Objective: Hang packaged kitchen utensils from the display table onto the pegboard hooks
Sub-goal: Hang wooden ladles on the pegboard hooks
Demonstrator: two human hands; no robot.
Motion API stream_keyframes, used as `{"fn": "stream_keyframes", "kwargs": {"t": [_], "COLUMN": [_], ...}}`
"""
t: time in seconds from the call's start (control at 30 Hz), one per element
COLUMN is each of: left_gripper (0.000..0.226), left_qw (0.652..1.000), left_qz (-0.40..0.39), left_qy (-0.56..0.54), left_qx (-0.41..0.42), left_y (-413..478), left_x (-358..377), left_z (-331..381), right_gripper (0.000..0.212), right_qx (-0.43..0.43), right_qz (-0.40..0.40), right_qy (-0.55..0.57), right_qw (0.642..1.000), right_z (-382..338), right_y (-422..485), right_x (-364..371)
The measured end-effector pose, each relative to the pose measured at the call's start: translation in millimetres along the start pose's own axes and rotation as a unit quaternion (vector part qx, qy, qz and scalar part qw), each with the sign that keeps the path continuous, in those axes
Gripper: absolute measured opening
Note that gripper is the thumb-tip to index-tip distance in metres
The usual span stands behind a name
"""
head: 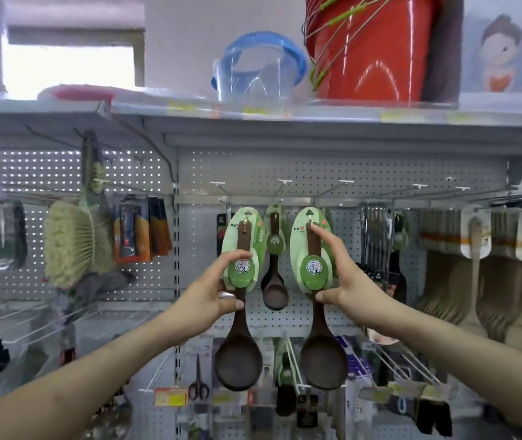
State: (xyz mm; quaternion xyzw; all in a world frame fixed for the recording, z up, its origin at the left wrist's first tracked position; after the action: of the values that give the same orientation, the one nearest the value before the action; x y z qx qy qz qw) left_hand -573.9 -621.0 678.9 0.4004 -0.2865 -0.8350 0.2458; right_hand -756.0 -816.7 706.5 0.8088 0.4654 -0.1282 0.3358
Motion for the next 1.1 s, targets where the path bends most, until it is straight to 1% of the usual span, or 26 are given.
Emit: {"fn": "stream_keyframes", "kwargs": {"t": [0.1, 0.23, 0.37, 0.47, 0.6, 0.77, 0.93, 1.1], "left_gripper": [0.097, 0.11, 0.116, 0.119, 0.12, 0.12, 0.119, 0.117], "left_qw": [1.0, 0.998, 0.998, 0.998, 0.999, 0.999, 0.998, 0.998], "left_qz": [0.004, -0.012, -0.014, -0.004, -0.013, -0.003, 0.017, 0.021], "left_qy": [-0.022, -0.034, -0.028, -0.037, -0.035, -0.046, -0.057, -0.052], "left_qx": [0.015, 0.043, 0.054, 0.042, 0.026, 0.012, 0.007, 0.007], "left_y": [26, 53, 75, 85, 96, 106, 114, 118], "left_x": [8, 22, 32, 38, 48, 55, 56, 56], "left_z": [-4, -5, -10, -16, -21, -24, -24, -27], "right_gripper": [0.126, 0.127, 0.128, 0.129, 0.129, 0.13, 0.129, 0.129], "right_qx": [0.01, 0.001, 0.015, 0.014, 0.013, 0.015, 0.019, 0.023], "right_qz": [0.022, 0.058, 0.053, 0.035, 0.034, 0.023, 0.026, 0.026], "right_qy": [0.006, 0.009, 0.025, 0.021, 0.03, 0.025, 0.03, 0.039], "right_qw": [1.0, 0.998, 0.998, 0.999, 0.999, 0.999, 0.999, 0.999], "right_z": [2, 12, 31, 40, 53, 67, 76, 88], "right_y": [17, 29, 34, 40, 47, 56, 66, 71], "right_x": [-11, -25, -37, -46, -58, -70, -78, -81]}}
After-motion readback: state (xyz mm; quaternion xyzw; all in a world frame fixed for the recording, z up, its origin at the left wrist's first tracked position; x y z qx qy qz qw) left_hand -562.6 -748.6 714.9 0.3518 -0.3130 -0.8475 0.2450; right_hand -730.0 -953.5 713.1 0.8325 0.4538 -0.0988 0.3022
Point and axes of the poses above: each hand's wrist, its own y-axis towards the middle knuckle, its own x-axis out of the palm, z = x × y, the point moved 6 cm from there along y, towards the middle knuckle, and after that the axes turned 15 degrees about x, right-handed, at the moved point
